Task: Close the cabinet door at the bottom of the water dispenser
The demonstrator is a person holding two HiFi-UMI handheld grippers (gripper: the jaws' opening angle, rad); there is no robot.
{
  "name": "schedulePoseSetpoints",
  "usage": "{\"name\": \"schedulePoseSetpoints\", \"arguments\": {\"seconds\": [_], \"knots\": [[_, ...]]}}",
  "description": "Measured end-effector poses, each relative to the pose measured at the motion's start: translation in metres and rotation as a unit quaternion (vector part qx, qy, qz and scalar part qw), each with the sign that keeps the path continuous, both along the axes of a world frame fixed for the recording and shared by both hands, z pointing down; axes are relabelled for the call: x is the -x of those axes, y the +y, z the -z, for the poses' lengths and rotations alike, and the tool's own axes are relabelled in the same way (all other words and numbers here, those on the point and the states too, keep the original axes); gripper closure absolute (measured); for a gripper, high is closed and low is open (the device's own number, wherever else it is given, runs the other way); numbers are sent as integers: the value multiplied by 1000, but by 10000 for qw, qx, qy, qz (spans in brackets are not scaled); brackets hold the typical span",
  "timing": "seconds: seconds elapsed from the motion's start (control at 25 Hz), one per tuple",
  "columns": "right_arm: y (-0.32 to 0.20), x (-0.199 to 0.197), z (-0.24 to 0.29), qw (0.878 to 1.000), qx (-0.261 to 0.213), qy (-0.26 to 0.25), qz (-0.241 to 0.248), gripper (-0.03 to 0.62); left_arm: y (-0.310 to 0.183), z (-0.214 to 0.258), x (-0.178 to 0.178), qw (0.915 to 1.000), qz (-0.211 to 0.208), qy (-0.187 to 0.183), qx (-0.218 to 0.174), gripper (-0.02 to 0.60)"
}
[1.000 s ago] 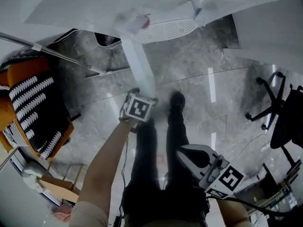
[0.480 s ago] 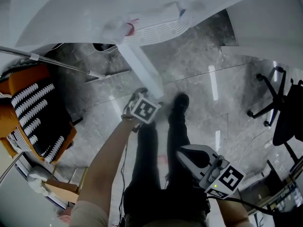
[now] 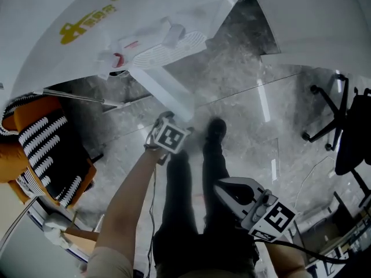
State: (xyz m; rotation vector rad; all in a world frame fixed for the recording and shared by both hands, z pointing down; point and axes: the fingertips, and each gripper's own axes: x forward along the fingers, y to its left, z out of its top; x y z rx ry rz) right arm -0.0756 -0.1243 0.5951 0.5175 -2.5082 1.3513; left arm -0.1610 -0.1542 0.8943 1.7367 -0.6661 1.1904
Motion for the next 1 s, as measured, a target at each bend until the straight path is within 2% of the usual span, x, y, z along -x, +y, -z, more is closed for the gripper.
{"name": "schedulePoseSetpoints", "arguments": {"seconds": [0.16,0.32,0.4,0.56,0.72,0.84,1.0], "knots": [[-16,-17,-8,9973,-535,308,400,586,-6,2,-11,9999,66,-60,58,252],[-35,-11,-13,9901,-1049,539,765,586,-10,-9,-26,9995,183,214,-125,252],[-44,-3,-13,9880,-1185,590,796,585,-17,-9,-30,9993,215,281,-134,252],[-47,15,-3,9880,-1206,479,842,585,-26,-2,-39,9977,464,484,-61,252],[-39,26,2,9887,-1093,557,862,586,-31,7,-38,9977,343,565,-148,252],[-36,30,-4,9885,-1024,670,883,585,-49,15,-36,9954,508,745,-314,252],[-36,36,1,9884,-1043,746,810,586,-48,16,-38,9936,586,935,-240,252]]}}
